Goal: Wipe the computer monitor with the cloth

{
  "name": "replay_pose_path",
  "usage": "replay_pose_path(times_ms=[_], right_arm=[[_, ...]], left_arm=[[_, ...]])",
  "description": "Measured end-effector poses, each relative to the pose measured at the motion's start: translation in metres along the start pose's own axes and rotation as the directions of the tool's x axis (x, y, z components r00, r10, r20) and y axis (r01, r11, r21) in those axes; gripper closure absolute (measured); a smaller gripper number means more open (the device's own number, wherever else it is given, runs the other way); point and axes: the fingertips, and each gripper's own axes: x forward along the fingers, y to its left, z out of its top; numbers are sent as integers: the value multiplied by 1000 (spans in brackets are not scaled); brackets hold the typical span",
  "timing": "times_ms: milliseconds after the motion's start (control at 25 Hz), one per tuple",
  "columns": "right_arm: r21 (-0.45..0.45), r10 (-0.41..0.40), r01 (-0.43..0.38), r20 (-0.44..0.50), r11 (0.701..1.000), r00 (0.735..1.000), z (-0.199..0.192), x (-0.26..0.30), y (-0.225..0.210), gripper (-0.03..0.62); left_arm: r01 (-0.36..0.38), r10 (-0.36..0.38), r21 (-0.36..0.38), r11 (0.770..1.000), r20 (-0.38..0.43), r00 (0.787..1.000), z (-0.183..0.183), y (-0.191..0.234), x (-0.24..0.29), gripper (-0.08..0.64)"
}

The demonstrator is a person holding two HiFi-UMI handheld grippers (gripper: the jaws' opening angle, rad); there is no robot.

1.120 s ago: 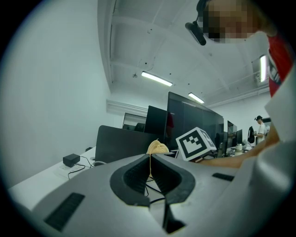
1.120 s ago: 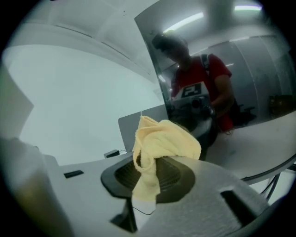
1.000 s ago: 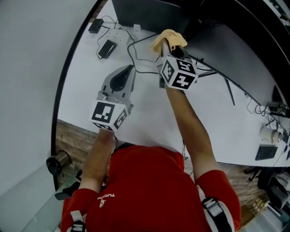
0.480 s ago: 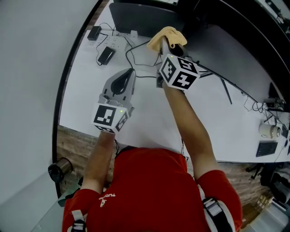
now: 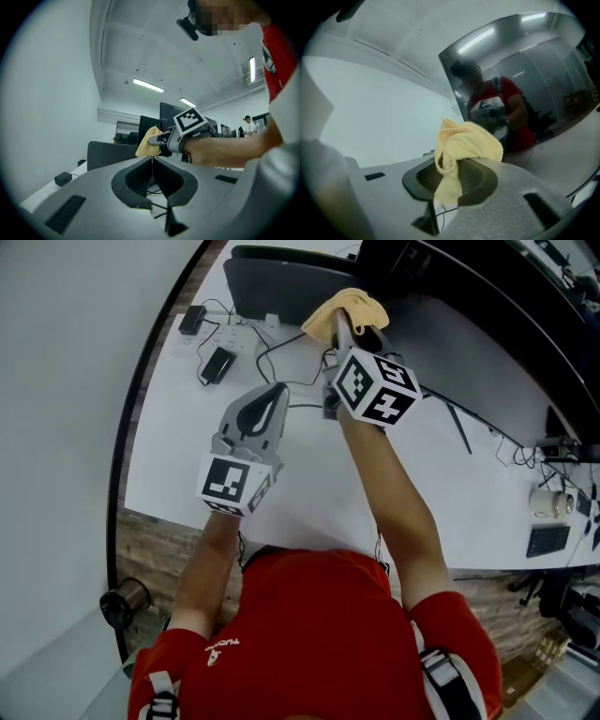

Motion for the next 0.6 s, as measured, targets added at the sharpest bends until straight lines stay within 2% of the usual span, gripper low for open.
replay_pose_path(times_ms=[280, 600], right_arm=[[-14, 18, -17, 47, 1000, 999, 39, -5, 12, 519], [-54, 29, -24, 102, 998, 994, 87, -11, 28, 518]], left_arm=[[38, -38, 22, 999, 8, 999, 12, -9, 9, 551], [55, -55, 12, 998, 19, 998, 19, -16, 13, 551]])
